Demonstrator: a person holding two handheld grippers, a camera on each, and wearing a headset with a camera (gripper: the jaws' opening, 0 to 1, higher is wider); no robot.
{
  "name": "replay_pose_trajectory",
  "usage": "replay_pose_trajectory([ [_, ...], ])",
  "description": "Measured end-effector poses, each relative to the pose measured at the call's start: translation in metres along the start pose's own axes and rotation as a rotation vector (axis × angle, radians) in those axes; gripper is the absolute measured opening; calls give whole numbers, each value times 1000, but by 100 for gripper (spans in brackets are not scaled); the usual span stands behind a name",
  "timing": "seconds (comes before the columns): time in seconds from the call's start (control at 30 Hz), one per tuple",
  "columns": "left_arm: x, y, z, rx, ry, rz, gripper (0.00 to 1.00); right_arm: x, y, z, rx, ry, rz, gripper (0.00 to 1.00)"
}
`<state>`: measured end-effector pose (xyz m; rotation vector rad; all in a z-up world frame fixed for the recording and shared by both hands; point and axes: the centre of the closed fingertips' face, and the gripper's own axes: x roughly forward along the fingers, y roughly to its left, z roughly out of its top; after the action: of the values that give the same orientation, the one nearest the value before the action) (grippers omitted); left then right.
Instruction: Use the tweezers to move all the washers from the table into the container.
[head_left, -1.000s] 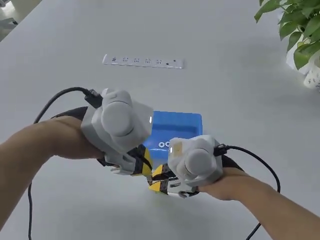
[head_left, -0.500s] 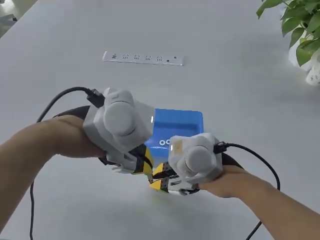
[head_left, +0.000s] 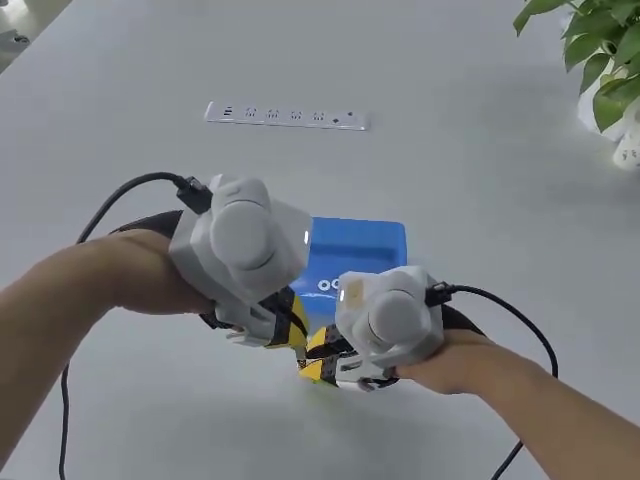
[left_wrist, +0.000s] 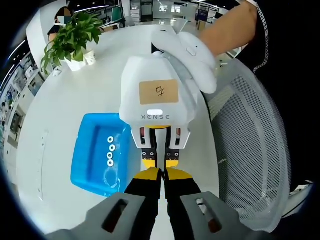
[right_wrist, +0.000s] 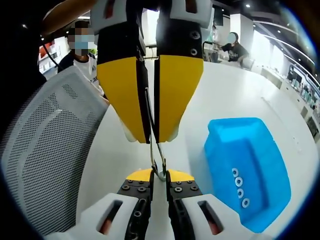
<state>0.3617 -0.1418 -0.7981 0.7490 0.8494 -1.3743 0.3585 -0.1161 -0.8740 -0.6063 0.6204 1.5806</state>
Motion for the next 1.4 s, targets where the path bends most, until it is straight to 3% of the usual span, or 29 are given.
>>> replay_pose_trajectory([
  [1.4, 3, 0, 0, -13, -11, -15, 6, 3, 1, -5, 17, 2, 1, 10],
])
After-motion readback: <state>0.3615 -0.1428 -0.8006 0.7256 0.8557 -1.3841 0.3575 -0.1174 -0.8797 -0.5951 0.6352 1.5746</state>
